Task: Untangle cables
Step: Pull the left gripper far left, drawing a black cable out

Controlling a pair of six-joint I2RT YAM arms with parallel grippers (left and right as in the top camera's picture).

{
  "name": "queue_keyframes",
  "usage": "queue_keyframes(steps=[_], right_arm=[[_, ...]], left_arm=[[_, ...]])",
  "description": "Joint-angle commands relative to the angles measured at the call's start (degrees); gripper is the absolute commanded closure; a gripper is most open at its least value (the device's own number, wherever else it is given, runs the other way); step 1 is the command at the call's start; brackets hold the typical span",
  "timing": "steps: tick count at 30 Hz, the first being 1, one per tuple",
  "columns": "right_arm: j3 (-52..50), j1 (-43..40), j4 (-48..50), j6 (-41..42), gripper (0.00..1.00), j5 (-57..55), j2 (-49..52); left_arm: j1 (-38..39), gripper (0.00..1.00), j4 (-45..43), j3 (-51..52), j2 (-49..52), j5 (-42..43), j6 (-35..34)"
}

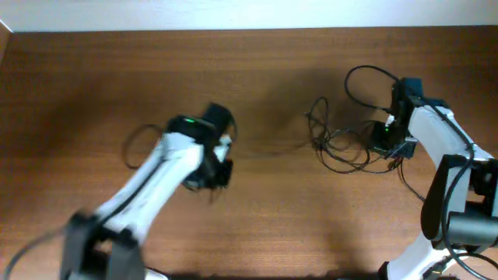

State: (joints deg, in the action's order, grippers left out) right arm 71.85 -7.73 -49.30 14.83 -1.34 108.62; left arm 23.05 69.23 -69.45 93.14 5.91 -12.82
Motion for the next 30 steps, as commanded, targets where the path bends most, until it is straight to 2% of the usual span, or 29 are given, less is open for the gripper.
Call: queue_keyframes(steps=[1,5,8,11,13,14,16,19,21,22,27,29,30], right_arm=[[-0.4,-1.7,0.0,0.7,0.95,-1.2,0.6],[-0.8,-1.7,0.0,0.7,0.95,-1.3,0.6],[-1.2,-1.7,0.2,0.7,0.95,-1.3,0.6],[-1.8,-1.7,0.7,0.7,0.95,-1.3,0.6],[-2.8,-1.7,1.8,0.7,0.95,-1.3,0.6],[-3.4,-1.7,2.5,0.7,0.95,-1.2,0.6],[-4.3,-1.7,3.5,0.7,0.92,0.6,0.6],[-4.3,-1.7,3.7,0.7,0.88,2.3,0.6],[-4.3,-1.7,3.5,0.7,0.88,3.1,0.6],[-4.3,-1.7,3.4,0.7,0.87,3.6,0.6],[-4.3,-1.7,3.0,0.7,0.86,4.0,0.6],[-4.3,-1.7,3.0,0.7,0.78,4.0,0.6],[-4.3,-1.7,3.1,0.7,0.78,3.9,0.6]], left_arm=[[-7.2,1.00,-0.8,-13.7,-14.4,-1.2,-2.6],[-16.3,1.00,-10.7,-30.1,-26.0,-1.3,-4.3],[-20.5,1.00,-24.8,-32.8,-32.3,-5.4,-4.3],[-21.0,1.00,-36.3,-32.8,-35.8,-17.1,-4.3],[-21.0,1.00,-38.6,-32.8,-36.0,-24.5,-4.3],[-21.0,1.00,-38.4,-32.8,-35.7,-25.9,-4.3],[-21.0,1.00,-34.6,-32.8,-34.7,-23.4,-4.3],[-21.0,1.00,-25.0,-32.7,-32.3,-22.6,-4.3],[-21.0,1.00,-14.4,-32.7,-27.3,-22.9,-4.3],[-21.1,1.00,-12.2,-32.7,-24.7,-22.9,-4.3],[-26.5,1.00,-12.6,-32.7,-10.7,-22.1,-4.3],[-29.0,1.00,-11.2,-32.7,-5.6,-21.7,-4.3],[-29.7,1.00,-9.1,-32.7,-3.0,-20.7,-4.3]])
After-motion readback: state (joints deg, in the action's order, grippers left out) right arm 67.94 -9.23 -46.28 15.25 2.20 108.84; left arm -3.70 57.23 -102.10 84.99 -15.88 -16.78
